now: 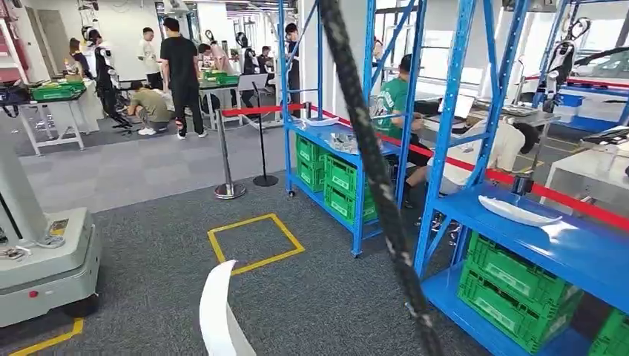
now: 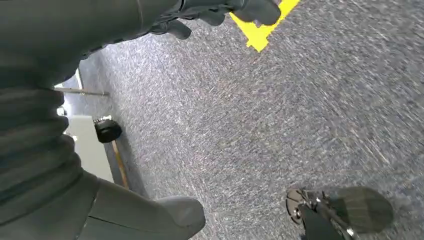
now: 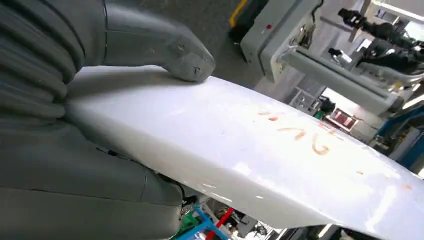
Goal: Take the parts from the cabinet and place them on the table.
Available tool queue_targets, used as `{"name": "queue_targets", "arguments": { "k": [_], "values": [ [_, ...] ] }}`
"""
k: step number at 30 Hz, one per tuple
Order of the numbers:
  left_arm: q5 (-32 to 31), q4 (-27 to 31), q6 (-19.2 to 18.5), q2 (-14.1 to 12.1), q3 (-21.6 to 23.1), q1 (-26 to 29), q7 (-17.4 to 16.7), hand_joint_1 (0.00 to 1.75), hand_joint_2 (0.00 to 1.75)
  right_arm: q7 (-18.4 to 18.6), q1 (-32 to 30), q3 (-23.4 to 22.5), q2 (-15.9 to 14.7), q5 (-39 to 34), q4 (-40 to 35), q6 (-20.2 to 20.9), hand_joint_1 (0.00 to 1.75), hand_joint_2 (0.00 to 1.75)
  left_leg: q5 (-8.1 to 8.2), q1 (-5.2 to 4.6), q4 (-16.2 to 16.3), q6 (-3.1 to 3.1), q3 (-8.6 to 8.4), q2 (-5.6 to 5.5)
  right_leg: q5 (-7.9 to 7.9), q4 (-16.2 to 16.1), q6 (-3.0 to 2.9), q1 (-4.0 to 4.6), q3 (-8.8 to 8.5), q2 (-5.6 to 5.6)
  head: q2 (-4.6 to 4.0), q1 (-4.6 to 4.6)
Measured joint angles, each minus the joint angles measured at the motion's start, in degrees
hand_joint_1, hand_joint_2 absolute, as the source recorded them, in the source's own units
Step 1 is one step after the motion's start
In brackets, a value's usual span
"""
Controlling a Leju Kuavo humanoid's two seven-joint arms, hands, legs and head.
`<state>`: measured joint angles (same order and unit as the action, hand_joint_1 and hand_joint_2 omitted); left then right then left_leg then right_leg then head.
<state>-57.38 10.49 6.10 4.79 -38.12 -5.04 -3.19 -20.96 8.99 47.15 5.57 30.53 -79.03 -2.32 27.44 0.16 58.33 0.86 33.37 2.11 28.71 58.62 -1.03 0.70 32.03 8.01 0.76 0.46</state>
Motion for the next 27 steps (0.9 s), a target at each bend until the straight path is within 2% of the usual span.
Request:
{"name": "queue_targets", "arguments": {
  "k": [1,2,3,4,5,6,7,8,9,10,11,12,13,15,16,17,18,19,20,21,22,23,24,25,26,27],
  "values": [
    [-0.3,0.0,0.0,0.0,0.0,0.1,-0.1,0.0,1.75,0.0,0.2,0.0,0.0,-0.1,0.0,-0.1,1.75,1.75,-0.36,0.49,-0.4,-0.43,-0.66,-0.67,0.48,0.8,0.63,-0.4,0.12,-1.6,0.0,0.0],
    [-0.6,0.0,0.0,0.1,0.0,0.1,-0.3,0.0,1.75,-0.1,0.2,0.0,0.0,-0.1,-0.1,-0.2,1.75,1.75,-0.47,0.51,-0.5,-0.58,-0.51,-1.4,2.17,2.9,0.92,-0.46,0.98,-5.12,0.0,0.02],
    [-0.8,0.0,0.0,0.0,0.0,0.0,-0.4,0.0,1.75,0.0,0.2,0.0,-0.1,-0.1,-0.1,-0.2,1.75,1.75,-0.75,0.52,-0.4,-1.03,-0.37,-1.84,4.62,6.9,1.04,-0.64,2.84,-6.84,0.0,0.11],
    [-0.8,0.0,-0.1,0.0,0.0,-0.2,-0.5,0.0,1.75,0.0,0.1,0.1,-0.4,-0.2,-0.1,-0.2,1.75,1.75,-0.84,0.48,-0.4,-1.17,-0.23,-2.53,6.67,11.5,1.08,-0.76,4.98,-7.51,0.0,0.09],
    [-0.4,0.0,-0.2,0.0,0.0,-0.2,-0.5,0.0,1.75,0.0,-0.1,0.1,-0.7,-0.2,-0.1,-0.2,1.75,1.75,-0.92,0.41,-0.4,-1.27,-0.05,-3.33,7.96,15.3,1.12,-0.77,6.91,-7.69,0.0,0.13],
    [0.0,0.0,-0.2,-0.1,0.0,-0.2,-0.6,0.0,1.75,0.0,-0.1,0.2,-0.9,-0.3,-0.1,-0.2,1.75,1.75,-0.96,0.38,-0.2,-1.26,0.07,-4.13,7.89,17.1,1.18,-0.77,7.92,-7.76,0.0,0.13],
    [0.3,0.0,-0.3,-0.1,0.0,-0.1,-0.6,0.0,1.75,0.1,-0.1,0.3,-1.1,-0.4,-0.1,-0.2,1.75,1.75,-0.98,0.38,-0.1,-1.21,0.17,-5.05,6.48,16.1,1.11,-0.79,7.57,-7.87,0.0,0.13],
    [0.3,0.0,-0.4,-0.1,0.0,0.0,-0.6,0.0,1.75,0.1,-0.1,0.4,-1.2,-0.4,-0.1,-0.2,1.75,1.75,-0.99,0.39,0.1,-1.18,0.24,-5.88,4.07,12.5,0.93,-0.83,5.93,-8.01,0.0,0.13],
    [0.3,-0.1,-0.4,-0.1,0.0,0.0,-0.7,0.0,1.75,0.1,-0.1,0.4,-1.2,-0.5,-0.1,-0.2,1.75,1.75,-1.01,0.41,0.3,-1.08,0.29,-6.78,1.46,7.3,0.68,-0.91,3.44,-8.61,0.0,0.13],
    [0.3,-0.1,-0.4,-0.1,0.0,-0.1,-0.7,0.0,1.75,0.1,-0.1,0.4,-1.2,-0.5,-0.1,-0.2,1.75,1.75,-1.02,0.47,0.4,-0.86,0.33,-7.52,-0.51,2.4,0.44,-1.05,0.94,-10.27,0.0,0.13],
    [0.3,-0.1,-0.4,0.0,0.0,-0.1,-0.7,0.0,1.75,0.0,0.0,0.4,-1.3,-0.5,-0.1,-0.2,1.75,1.75,-1.06,0.46,0.5,-0.46,0.51,-7.9,0.45,1.2,0.64,-1.05,0.5,-12.24,0.0,0.05],
    [0.3,0.0,-0.4,-0.1,0.0,-0.2,-0.7,0.0,1.75,0.0,-0.1,0.4,-1.3,-0.5,-0.2,-0.2,1.75,1.75,-1.18,0.45,0.5,0.04,0.79,-8.7,-0.07,0.7,0.33,-0.73,0.48,-11.87,0.0,0.19],
    [0.3,-0.1,-0.4,-0.1,0.0,-0.2,-0.7,0.0,1.75,0.0,-0.1,0.4,-1.4,-0.5,-0.2,-0.2,1.75,1.75,-1.43,0.58,0.3,0.43,0.97,-8.92,-0.16,0.7,0.17,-0.6,0.63,-11.32,0.0,0.07],
    [0.3,-0.1,-0.5,-0.1,0.0,0.1,-0.7,0.0,1.75,0.0,0.0,0.5,-1.3,-0.5,-0.3,-0.2,1.75,1.75,-1.83,0.66,-0.3,1.31,1.72,-10.04,-0.53,0.3,-0.62,-0.52,0.51,-10.26,0.0,0.09],
    [0.3,-0.2,-0.5,-0.2,0.0,0.2,-0.7,0.0,1.75,0.0,0.0,0.5,-1.3,-0.5,-0.3,-0.2,1.75,1.75,-1.57,0.65,1.1,1.33,1.78,-8.31,-0.98,-0.3,-1.19,-0.86,0.31,-9.32,0.0,0.04],
    [0.3,-0.2,-0.5,-0.1,0.0,0.1,-0.8,0.0,1.75,0.0,0.0,0.6,-1.3,-0.5,-0.4,-0.2,1.75,1.75,-0.17,0.2,2.8,1.46,2.62,-5.14,-0.97,-0.5,-1.49,-0.77,0.2,-8.89,0.0,-0.04],
    [0.3,-0.3,-0.6,-0.1,0.0,0.0,-0.7,0.0,1.75,0.0,0.0,0.6,-1.3,-0.5,-0.4,-0.3,1.75,1.75,2.34,0.22,6.0,1.7,4.13,-3.56,-0.95,-0.5,-1.85,-0.65,0.27,-8.16,0.0,-0.11],
    [0.3,-0.3,-0.6,-0.1,0.0,-0.2,-0.7,0.0,1.75,0.0,-0.1,0.6,-1.3,-0.5,-0.4,-0.2,1.75,1.75,5.07,0.4,10.5,1.95,6.14,-2.89,-0.91,-0.5,-1.92,-0.51,0.37,-7.29,0.0,-0.18],
    [0.3,-0.3,-0.6,-0.1,0.0,-0.2,-0.7,0.0,1.75,0.1,-0.2,0.6,-1.3,-0.5,-0.4,-0.2,1.75,1.75,7.09,0.5,14.6,2.09,7.89,-2.72,-0.88,-0.5,-1.98,-0.44,0.47,-6.39,0.0,-0.15],
    [0.3,-0.3,-0.6,-0.1,0.0,-0.2,-0.7,0.0,1.75,0.1,-0.2,0.7,-1.4,-0.5,-0.4,-0.2,1.75,1.75,8.05,0.54,17.2,2.25,8.85,-2.65,-0.88,-0.4,-1.98,-0.43,0.59,-5.59,0.0,-0.15],
    [0.3,-0.3,-0.6,-0.1,0.0,0.0,-0.8,0.0,1.75,0.1,-0.2,0.8,-1.4,-0.5,-0.4,-0.2,1.75,1.75,7.41,0.6,17.0,2.38,8.5,-2.54,-0.88,-0.4,-1.97,-0.45,0.63,-4.82,0.0,-0.15],
    [0.3,-0.3,-0.6,-0.1,0.0,0.1,-0.8,0.0,1.75,0.1,-0.2,0.8,-1.4,-0.5,-0.4,-0.2,1.75,1.75,5.69,0.66,14.4,2.48,6.83,-2.3,-0.85,-0.4,-1.93,-0.47,0.63,-4.08,0.0,-0.15],
    [0.3,-0.3,-0.6,-0.2,0.0,0.1,-0.8,0.0,1.75,0.1,-0.2,0.9,-1.4,-0.5,-0.4,-0.2,1.75,1.75,3.29,0.74,9.4,2.52,3.92,-1.69,-0.74,-0.3,-1.75,-0.56,0.6,-3.31,0.0,-0.13],
    [0.3,-0.3,-0.6,-0.2,0.0,0.0,-0.7,0.0,1.75,0.1,-0.2,0.9,-1.4,-0.5,-0.4,-0.2,1.75,1.75,1.07,0.77,3.5,2.56,0.53,-0.25,-0.56,0.0,-1.49,-0.64,0.57,-2.61,0.0,-0.15],
    [0.1,-0.3,-0.4,-0.2,0.0,-0.1,-0.7,0.0,1.75,0.0,-0.1,0.9,-1.4,-0.6,-0.4,-0.2,1.75,1.75,1.14,0.59,0.3,2.14,-0.89,2.46,-0.27,0.4,-1.06,-0.38,0.56,-1.98,0.0,-0.15],
    [0.0,-0.2,-0.1,-0.1,0.0,-0.1,-0.7,0.0,1.75,0.0,-0.1,0.9,-1.4,-0.7,-0.4,0.0,1.75,1.75,0.5,0.55,0.1,1.67,-1.17,2.42,0.02,0.8,-0.7,-0.16,0.59,-1.66,0.0,-0.15]
  ]
}}
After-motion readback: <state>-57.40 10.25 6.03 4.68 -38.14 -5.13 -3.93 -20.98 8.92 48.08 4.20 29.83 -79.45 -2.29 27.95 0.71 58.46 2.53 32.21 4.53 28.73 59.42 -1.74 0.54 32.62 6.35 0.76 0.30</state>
